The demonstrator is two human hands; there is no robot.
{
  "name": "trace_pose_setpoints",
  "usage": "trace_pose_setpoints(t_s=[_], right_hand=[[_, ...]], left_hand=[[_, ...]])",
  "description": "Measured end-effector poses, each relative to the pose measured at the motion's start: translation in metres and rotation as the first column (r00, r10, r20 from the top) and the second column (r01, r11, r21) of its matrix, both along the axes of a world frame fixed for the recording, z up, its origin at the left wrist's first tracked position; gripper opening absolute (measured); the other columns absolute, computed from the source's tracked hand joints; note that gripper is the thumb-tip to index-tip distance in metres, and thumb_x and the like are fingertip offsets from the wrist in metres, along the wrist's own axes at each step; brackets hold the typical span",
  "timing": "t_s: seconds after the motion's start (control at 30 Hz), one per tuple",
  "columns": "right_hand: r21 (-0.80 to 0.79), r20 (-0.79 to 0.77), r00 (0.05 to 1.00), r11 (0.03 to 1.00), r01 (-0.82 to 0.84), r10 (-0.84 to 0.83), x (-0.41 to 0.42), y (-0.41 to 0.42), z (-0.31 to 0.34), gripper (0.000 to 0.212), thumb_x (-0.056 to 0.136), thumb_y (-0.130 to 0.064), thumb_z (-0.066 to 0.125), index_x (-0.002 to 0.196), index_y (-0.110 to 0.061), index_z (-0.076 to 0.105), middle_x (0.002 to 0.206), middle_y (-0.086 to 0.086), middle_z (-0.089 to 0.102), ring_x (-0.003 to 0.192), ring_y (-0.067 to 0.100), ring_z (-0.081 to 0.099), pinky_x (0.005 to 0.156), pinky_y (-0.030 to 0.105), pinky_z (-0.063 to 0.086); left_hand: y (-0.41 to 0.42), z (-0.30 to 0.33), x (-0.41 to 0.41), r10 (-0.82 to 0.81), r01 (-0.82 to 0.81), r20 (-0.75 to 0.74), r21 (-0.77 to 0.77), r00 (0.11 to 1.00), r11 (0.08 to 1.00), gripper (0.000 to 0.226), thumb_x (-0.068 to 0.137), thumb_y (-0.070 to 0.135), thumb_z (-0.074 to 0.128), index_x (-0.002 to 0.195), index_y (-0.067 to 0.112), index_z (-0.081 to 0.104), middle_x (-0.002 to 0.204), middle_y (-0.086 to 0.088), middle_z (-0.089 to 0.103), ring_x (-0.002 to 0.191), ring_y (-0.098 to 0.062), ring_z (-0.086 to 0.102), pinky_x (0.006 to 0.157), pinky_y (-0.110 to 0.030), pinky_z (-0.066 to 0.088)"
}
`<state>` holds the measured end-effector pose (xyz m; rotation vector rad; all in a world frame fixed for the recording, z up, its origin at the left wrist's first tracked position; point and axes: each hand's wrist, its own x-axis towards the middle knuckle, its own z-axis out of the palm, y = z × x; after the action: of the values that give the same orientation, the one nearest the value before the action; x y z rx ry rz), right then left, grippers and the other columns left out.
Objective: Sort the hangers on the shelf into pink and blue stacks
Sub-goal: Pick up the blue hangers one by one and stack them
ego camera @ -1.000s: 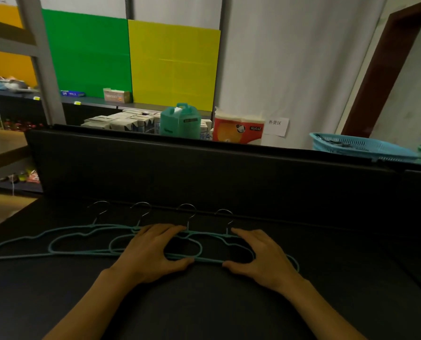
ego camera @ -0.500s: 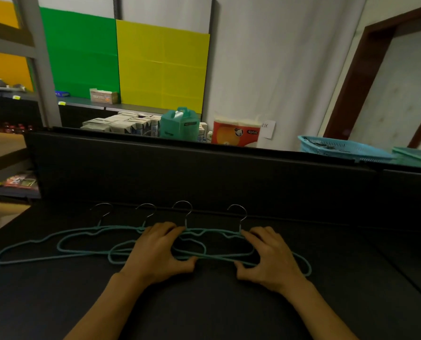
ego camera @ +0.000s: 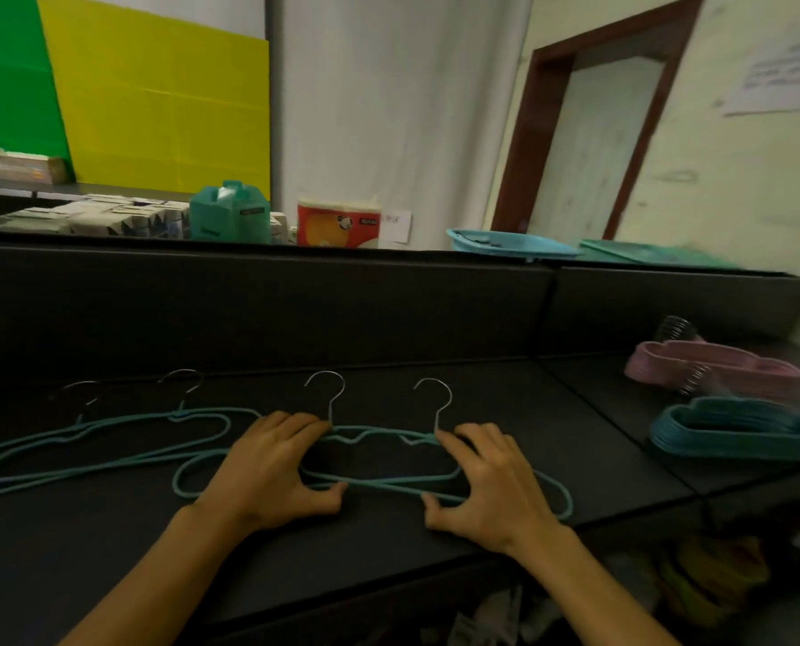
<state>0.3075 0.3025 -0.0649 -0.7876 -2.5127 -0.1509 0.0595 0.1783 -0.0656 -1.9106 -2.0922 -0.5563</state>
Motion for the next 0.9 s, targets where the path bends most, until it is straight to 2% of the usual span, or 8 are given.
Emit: trace_pose_setpoints(t_s=[0.33, 0.63, 0.7, 0.8, 0.9], right_hand=[[0.072, 0.027, 0.999, 0.997, 0.017, -0.019, 0.091, 0.02, 0.009, 0.076, 0.064, -0.063, 0.06, 0.119, -0.011, 0.065, 0.108, 0.002, 0.059, 0.096, 0.019, 0.055, 0.078, 0.031, 0.048], [0.134, -0.009, 0.99, 0.981, 0.142, -0.142, 0.258, 0.083, 0.032, 0.073, 0.064, -0.06, 0.062, 0.118, -0.011, 0.065, 0.108, 0.004, 0.059, 0.098, 0.025, 0.057, 0.078, 0.038, 0.051], [0.156, -0.01, 0.985, 0.973, 0.17, -0.17, 0.295, 0.098, 0.037, 0.073, 0.064, -0.059, 0.062, 0.119, -0.01, 0.065, 0.109, 0.005, 0.059, 0.099, 0.025, 0.057, 0.079, 0.04, 0.052], [0.172, -0.051, 0.979, 0.964, 0.204, -0.199, 0.34, 0.118, 0.042, 0.073, 0.065, -0.057, 0.062, 0.12, -0.009, 0.065, 0.11, 0.006, 0.06, 0.102, 0.025, 0.056, 0.082, 0.04, 0.052], [0.163, -0.081, 0.97, 0.957, 0.24, -0.23, 0.371, 0.139, 0.044, 0.073, 0.066, -0.057, 0.061, 0.121, -0.01, 0.065, 0.11, 0.006, 0.06, 0.102, 0.025, 0.056, 0.084, 0.04, 0.052]], left_hand=[[0.012, 0.009, 0.072, 0.024, -0.029, -0.075, -0.066, 0.997, 0.997, 0.077, 0.061, 0.076, 0.054, 0.11, 0.018, 0.069, 0.105, 0.005, 0.068, 0.09, -0.013, 0.064, 0.075, -0.029, 0.051], [0.096, 0.025, 0.21, -0.082, 0.081, -0.04, -0.044, 0.996, 0.996, 0.079, 0.066, 0.081, 0.048, 0.115, 0.022, 0.066, 0.109, 0.007, 0.066, 0.093, -0.01, 0.062, 0.077, -0.025, 0.046], [0.117, 0.028, 0.24, -0.12, 0.119, -0.034, -0.026, 0.992, 0.993, 0.08, 0.067, 0.08, 0.047, 0.119, 0.022, 0.064, 0.113, 0.006, 0.065, 0.097, -0.012, 0.06, 0.08, -0.025, 0.044], [0.143, 0.03, 0.273, -0.153, 0.153, -0.006, 0.002, 0.988, 0.988, 0.087, 0.067, 0.08, 0.044, 0.133, 0.023, 0.053, 0.13, 0.006, 0.055, 0.114, -0.012, 0.051, 0.091, -0.026, 0.037], [0.168, 0.03, 0.299, -0.192, 0.191, 0.024, 0.019, 0.981, 0.981, 0.092, 0.066, 0.081, 0.039, 0.137, 0.023, 0.048, 0.135, 0.006, 0.05, 0.12, -0.012, 0.046, 0.096, -0.026, 0.035]])
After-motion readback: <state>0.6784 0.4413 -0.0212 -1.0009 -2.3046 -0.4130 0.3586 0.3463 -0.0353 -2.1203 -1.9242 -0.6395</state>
